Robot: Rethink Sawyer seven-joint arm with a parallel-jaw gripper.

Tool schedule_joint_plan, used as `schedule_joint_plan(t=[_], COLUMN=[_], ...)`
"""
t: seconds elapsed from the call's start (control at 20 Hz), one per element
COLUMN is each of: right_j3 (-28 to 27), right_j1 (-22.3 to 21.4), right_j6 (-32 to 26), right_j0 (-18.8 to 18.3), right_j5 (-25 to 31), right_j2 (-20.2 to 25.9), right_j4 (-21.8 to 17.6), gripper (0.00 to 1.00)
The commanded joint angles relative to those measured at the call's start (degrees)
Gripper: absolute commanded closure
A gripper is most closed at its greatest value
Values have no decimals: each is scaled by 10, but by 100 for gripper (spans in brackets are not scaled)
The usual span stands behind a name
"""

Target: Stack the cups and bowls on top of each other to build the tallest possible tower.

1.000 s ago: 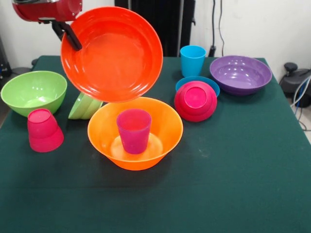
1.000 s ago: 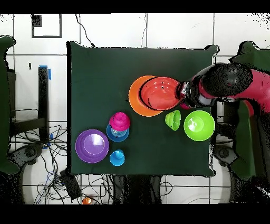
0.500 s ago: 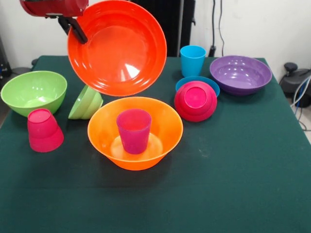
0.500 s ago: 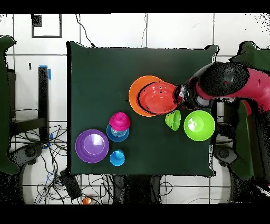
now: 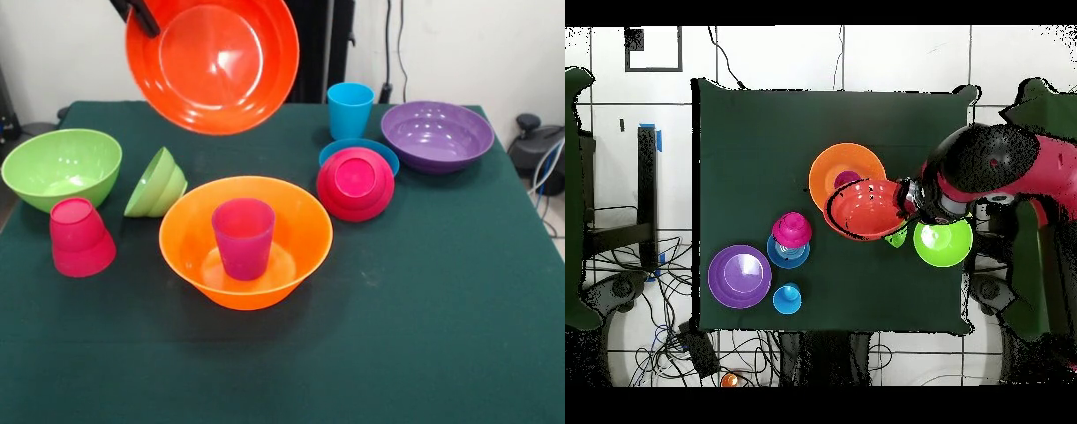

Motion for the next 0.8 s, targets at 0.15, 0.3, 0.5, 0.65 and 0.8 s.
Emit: schedule_joint_plan(t=[0.15,0.3,0.5,0.65,0.8], right_j3=[75,86,100,102,100], right_j1=[-47,-59,-75,-71,-21], right_j6=[-87,-105,-114,-101,-66], right_j0=[-4,-13,-19,-18,-14], right_j5=[105,129,166,146,-9], right_j2=[-49,-46,-46,-41,-42], right_j4=[-39,-49,-71,-75,-115], gripper=[100,100,100,100,100])
